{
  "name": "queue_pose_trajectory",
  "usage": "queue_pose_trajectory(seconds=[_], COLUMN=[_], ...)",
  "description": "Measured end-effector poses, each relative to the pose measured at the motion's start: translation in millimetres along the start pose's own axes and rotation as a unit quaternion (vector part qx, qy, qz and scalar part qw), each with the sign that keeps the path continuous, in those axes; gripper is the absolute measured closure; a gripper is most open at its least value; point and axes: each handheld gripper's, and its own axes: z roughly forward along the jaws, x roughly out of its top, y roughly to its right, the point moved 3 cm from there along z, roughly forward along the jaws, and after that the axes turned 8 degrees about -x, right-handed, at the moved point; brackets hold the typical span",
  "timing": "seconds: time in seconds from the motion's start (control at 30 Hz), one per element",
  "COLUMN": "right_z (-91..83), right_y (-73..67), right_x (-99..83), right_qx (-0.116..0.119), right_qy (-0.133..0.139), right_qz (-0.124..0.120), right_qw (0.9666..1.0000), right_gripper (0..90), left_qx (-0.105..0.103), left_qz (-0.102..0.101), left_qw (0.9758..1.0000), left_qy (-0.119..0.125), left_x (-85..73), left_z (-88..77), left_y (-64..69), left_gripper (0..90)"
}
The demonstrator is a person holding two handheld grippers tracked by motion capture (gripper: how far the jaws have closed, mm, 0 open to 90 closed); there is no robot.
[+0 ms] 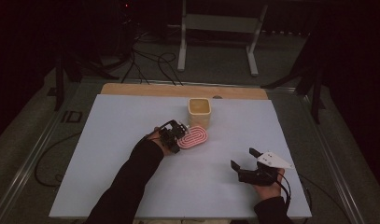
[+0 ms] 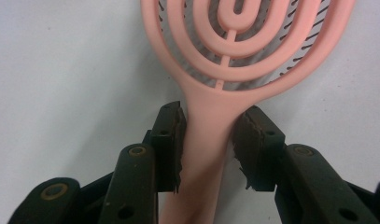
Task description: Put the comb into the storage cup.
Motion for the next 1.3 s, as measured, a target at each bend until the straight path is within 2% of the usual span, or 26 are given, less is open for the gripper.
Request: queue_pose_trajectory(seconds=[0.2, 0.53, 0.7, 0.87, 0.93, 1.0, 1.3], right_z=[0.3, 0.6, 0.5, 0.5, 0.4, 0.3, 0.1], right_y=[-0.3, -0.2, 0.4, 0.2, 0.4, 0.7, 1.4], right_x=[-0.2, -0.3, -0.4, -0.4, -0.4, -0.4, -0.4], right_qx=[0.0, 0.001, 0.0, 0.001, 0.001, 0.001, 0.0], right_qy=[-0.002, -0.003, -0.003, -0.004, -0.004, -0.004, -0.004], right_qz=[0.0, -0.001, -0.001, -0.002, -0.001, -0.001, 0.0], right_qw=[1.0, 1.0, 1.0, 1.0, 1.0, 1.0, 1.0], right_gripper=[9.3, 9.3, 9.3, 9.3, 9.3, 9.3, 9.3], left_qx=[-0.024, -0.045, -0.033, -0.037, -0.03, -0.023, -0.022], left_qz=[0.001, 0.005, 0.02, 0.037, 0.042, 0.043, 0.047], left_qw=[0.9997, 0.999, 0.9992, 0.9986, 0.9986, 0.9988, 0.9986], left_qy=[-0.005, -0.004, -0.007, -0.008, -0.007, -0.004, 0.013], left_x=[1.8, 0.9, 0.8, 1.6, 2.3, 2.8, -0.2], left_z=[0.3, 0.4, -0.2, -1.3, -1.3, -1.4, -9.3], left_y=[-5.0, -8.4, -3.8, 3.1, 6.7, 9.3, 16.3], left_gripper=[62.6, 63.6, 66.1, 68.9, 69.8, 70.0, 70.1])
